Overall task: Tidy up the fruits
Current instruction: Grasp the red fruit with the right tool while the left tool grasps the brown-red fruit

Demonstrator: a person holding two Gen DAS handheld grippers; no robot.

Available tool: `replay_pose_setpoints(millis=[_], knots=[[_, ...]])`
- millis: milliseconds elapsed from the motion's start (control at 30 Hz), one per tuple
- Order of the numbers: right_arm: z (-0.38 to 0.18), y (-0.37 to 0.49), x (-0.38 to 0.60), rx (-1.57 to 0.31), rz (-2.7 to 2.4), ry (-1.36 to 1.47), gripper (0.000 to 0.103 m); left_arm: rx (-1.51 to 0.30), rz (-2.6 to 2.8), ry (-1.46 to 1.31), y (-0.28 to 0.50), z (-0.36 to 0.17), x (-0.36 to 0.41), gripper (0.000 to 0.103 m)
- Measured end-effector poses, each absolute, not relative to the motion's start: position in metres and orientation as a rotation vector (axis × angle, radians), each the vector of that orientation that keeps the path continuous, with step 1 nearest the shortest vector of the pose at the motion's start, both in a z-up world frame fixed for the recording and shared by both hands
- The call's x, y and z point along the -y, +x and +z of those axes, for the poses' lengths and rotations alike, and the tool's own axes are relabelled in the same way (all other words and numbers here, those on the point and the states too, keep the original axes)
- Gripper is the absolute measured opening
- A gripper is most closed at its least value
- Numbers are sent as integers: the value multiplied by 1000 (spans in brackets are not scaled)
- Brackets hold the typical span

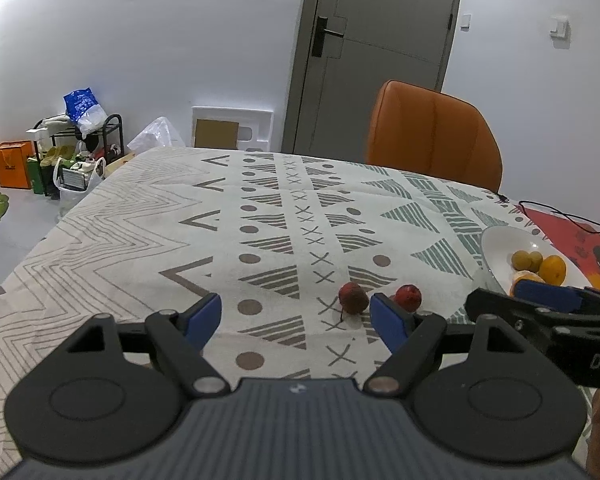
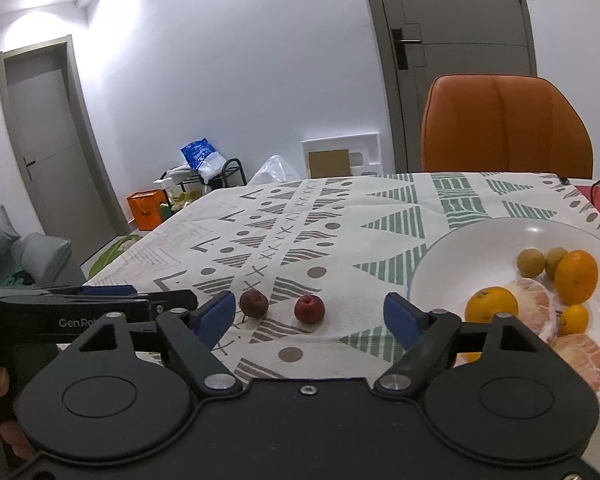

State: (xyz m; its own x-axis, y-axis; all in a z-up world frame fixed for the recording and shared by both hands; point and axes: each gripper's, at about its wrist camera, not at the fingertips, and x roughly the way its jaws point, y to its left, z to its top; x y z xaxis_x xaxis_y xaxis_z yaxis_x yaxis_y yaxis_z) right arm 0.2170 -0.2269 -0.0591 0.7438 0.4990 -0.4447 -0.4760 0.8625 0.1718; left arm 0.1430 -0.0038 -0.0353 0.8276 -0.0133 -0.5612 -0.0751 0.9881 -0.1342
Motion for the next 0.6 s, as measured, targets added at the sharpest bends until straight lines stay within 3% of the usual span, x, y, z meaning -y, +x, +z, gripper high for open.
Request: replay_pose_setpoints(millis=[600], knots=[[-72, 247, 202, -576, 586, -4, 42, -608, 19, -177, 159, -47, -6, 63]])
